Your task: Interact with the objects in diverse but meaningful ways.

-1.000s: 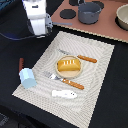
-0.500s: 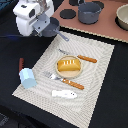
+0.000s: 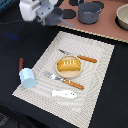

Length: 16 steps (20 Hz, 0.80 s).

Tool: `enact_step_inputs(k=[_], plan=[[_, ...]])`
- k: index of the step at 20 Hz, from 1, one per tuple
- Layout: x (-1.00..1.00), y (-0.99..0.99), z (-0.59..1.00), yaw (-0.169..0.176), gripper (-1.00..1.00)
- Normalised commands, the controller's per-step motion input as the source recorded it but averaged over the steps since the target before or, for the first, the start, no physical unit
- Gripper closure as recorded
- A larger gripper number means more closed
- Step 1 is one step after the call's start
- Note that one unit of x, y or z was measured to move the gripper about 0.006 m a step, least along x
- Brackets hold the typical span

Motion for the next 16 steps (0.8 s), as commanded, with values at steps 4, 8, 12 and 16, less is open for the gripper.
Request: enact_step_inputs(k=[4,8,12,16], plan=[[0.15,0.38,0.02,-0.126,1.0],[0.24,0.27,0.0,-0.201,1.0],[0.12,0.26,0.0,-0.164,1.0],[0.05,0.51,0.03,-0.107,1.0]])
